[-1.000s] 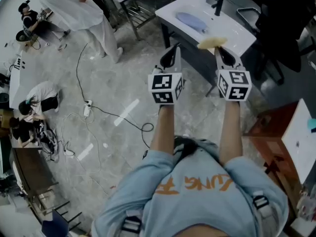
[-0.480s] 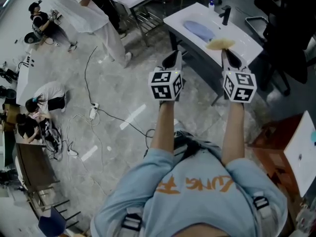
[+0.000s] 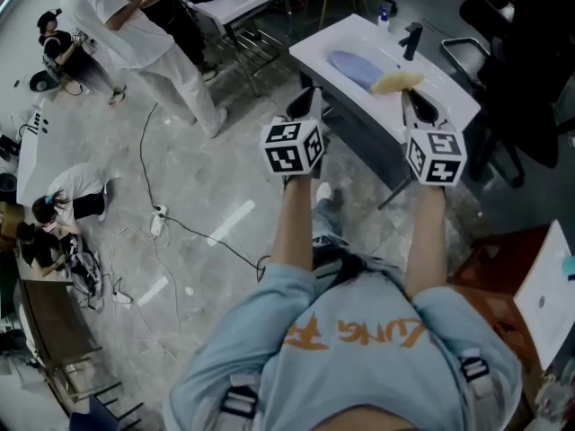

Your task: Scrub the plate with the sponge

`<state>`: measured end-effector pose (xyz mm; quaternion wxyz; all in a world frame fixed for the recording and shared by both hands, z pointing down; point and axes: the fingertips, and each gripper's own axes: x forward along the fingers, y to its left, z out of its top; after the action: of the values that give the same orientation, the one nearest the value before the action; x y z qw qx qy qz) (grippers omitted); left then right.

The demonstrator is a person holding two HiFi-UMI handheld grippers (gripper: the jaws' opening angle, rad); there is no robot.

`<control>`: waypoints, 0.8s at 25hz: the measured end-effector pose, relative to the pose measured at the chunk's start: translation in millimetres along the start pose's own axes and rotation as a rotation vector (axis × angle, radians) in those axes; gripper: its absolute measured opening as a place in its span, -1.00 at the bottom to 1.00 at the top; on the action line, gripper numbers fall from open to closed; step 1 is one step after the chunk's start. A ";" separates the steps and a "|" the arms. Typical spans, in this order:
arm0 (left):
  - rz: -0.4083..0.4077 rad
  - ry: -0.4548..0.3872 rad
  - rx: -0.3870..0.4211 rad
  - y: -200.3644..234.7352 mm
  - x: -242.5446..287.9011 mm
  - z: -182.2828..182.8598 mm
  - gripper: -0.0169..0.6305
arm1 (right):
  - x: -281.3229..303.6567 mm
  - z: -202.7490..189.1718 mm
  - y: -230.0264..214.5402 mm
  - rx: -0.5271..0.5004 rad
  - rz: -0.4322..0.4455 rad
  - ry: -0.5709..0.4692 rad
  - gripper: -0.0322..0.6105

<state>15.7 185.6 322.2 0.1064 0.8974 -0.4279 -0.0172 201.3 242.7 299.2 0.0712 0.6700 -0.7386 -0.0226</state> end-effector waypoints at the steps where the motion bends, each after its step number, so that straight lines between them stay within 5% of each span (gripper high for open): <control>1: -0.005 0.008 -0.004 8.8 17.3 -2.9 -0.94 | 16.5 -2.2 -7.1 -0.005 -0.009 0.002 -0.85; 8: -0.037 0.094 -0.053 77.6 148.7 -4.9 -0.94 | 150.1 -3.7 -36.2 -0.008 -0.047 0.034 -0.85; 20: -0.091 0.353 -0.148 175.5 305.6 -90.9 -0.94 | 336.3 -73.6 -63.1 0.007 -0.067 0.218 -0.85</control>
<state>86.2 -141.4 465.4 0.2447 0.8946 -0.3593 0.1040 242.6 -93.1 389.0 0.1480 0.6932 -0.7036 0.0505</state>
